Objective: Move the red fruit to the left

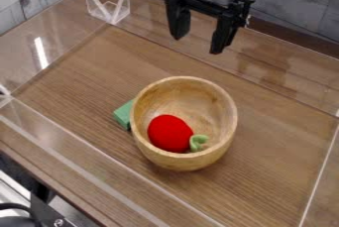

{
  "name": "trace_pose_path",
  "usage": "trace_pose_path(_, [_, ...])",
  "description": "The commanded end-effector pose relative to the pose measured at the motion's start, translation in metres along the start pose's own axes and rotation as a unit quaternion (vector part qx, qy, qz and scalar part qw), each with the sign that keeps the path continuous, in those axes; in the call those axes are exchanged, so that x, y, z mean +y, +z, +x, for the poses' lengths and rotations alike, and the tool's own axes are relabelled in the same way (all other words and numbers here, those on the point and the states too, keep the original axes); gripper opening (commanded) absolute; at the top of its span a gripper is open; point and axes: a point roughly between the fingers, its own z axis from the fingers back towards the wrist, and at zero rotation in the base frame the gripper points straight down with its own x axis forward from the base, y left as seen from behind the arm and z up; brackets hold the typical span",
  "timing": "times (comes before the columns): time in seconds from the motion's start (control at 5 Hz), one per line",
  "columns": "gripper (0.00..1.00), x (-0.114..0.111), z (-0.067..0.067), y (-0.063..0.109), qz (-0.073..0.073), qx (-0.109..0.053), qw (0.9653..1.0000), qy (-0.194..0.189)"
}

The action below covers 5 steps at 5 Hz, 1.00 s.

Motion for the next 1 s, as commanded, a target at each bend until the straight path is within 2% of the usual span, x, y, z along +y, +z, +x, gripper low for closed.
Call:
trace_pose_path(0.0, [1.0, -0.003, -0.012, -0.019, -0.001, 0.006, 0.9999, 0.011])
trace_pose_path(0.2, [1.0, -0.007, -0.033, -0.045, -0.004, 0.012, 0.9994, 0.03])
trace_pose_path(0.4, [1.0, -0.016, -0.049, -0.065, -0.006, 0.007, 0.9954, 0.096])
trace_pose_path(0.6, [1.0, -0.024, -0.056, -0.086, -0.008, -0.002, 0.9876, 0.157])
trace_pose_path(0.8, [1.0, -0.021, -0.058, -0.098, -0.016, -0.013, 0.9821, 0.187])
